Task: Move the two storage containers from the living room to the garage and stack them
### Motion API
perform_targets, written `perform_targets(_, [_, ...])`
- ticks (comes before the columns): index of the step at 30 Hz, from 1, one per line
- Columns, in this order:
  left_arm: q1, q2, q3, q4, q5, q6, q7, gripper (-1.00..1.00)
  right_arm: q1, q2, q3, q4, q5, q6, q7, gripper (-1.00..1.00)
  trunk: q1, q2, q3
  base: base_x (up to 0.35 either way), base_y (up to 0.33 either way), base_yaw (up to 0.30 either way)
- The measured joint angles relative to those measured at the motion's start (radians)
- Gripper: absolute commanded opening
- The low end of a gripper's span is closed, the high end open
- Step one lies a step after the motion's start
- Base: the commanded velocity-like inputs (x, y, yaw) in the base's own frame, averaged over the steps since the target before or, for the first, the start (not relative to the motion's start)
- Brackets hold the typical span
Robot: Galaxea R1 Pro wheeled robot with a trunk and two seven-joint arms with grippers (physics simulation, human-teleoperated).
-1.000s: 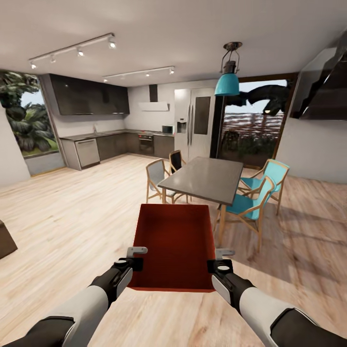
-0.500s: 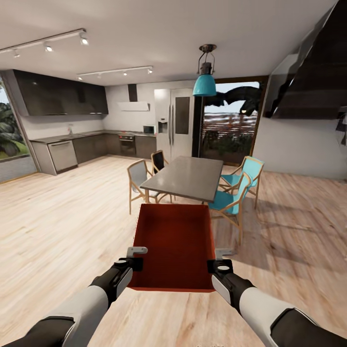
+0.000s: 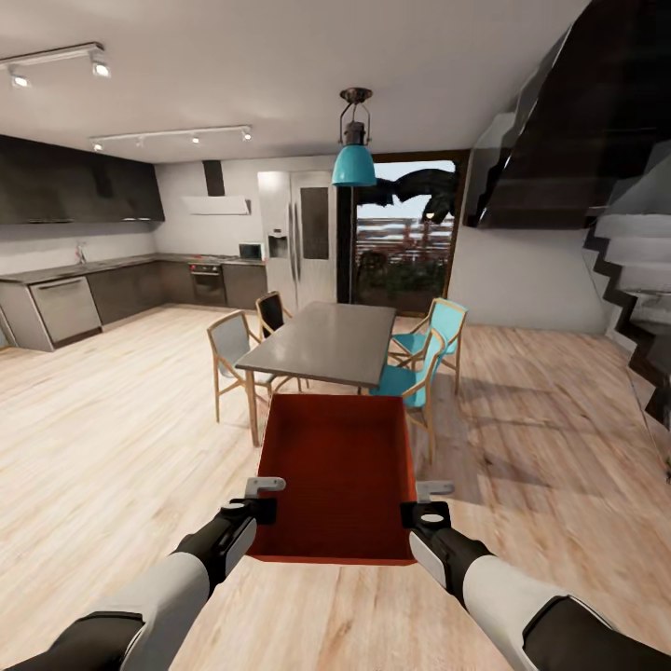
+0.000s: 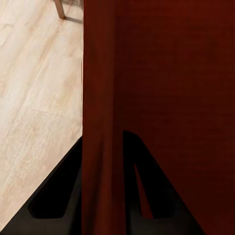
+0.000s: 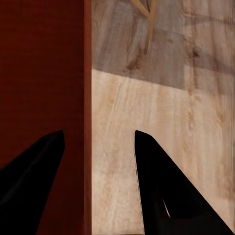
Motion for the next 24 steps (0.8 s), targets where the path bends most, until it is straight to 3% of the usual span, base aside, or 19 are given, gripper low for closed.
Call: perform_targets(24, [0.000, 0.001, -0.003, 0.000, 0.004, 0.000, 0.000, -1.00, 0.000, 0.000, 0.002, -0.002, -0.003, 0.000, -0.001, -1.00, 0.000, 0.000, 0.000, 0.000, 0.000, -0.260])
